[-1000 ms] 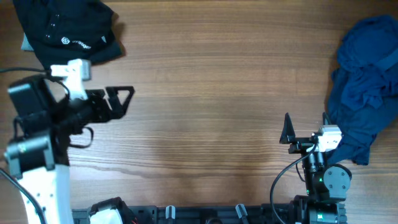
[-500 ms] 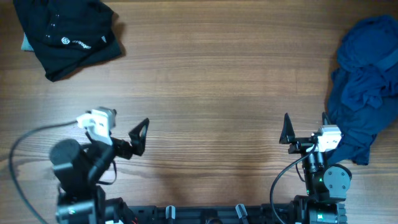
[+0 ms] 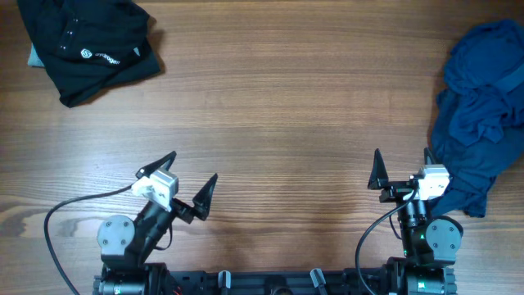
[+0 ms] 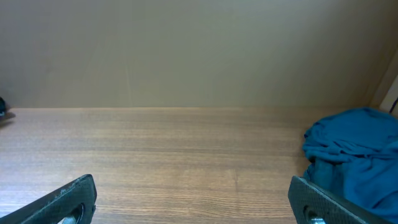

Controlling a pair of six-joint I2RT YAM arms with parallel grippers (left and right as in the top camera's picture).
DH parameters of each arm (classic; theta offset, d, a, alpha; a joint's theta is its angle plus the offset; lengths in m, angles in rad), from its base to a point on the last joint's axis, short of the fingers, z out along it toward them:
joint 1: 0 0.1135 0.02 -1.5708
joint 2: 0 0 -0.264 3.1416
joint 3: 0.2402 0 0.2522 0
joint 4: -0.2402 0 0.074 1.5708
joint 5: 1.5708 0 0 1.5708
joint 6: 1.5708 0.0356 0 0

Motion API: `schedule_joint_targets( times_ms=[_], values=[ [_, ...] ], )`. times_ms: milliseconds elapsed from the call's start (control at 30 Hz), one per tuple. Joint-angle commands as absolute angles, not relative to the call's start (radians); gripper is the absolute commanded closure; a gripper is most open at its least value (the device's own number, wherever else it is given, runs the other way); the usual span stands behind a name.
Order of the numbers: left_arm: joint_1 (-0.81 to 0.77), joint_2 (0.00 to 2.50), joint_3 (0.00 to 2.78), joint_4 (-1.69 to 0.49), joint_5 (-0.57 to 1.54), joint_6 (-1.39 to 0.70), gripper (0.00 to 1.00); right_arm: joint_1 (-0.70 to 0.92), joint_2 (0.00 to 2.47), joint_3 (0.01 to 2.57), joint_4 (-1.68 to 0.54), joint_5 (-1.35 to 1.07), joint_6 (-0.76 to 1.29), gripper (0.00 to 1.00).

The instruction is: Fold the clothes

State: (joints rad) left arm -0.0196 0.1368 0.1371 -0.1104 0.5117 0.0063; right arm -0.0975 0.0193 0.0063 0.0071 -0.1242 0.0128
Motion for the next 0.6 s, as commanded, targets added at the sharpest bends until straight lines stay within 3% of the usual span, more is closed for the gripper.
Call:
schedule_joint_targets(
  times_ms=[0, 567],
  values=[
    [-0.037, 0.078, 0.131, -0.105, 0.423, 0.021, 0.00, -0.103, 0.007, 0.005, 0.010, -0.139, 0.002, 0.00],
    [0.001, 0.002, 0.006, 0.041, 0.344, 0.023, 0.00, -0.103, 0.007, 0.005, 0.010, -0.139, 0.003, 0.00]
  ],
)
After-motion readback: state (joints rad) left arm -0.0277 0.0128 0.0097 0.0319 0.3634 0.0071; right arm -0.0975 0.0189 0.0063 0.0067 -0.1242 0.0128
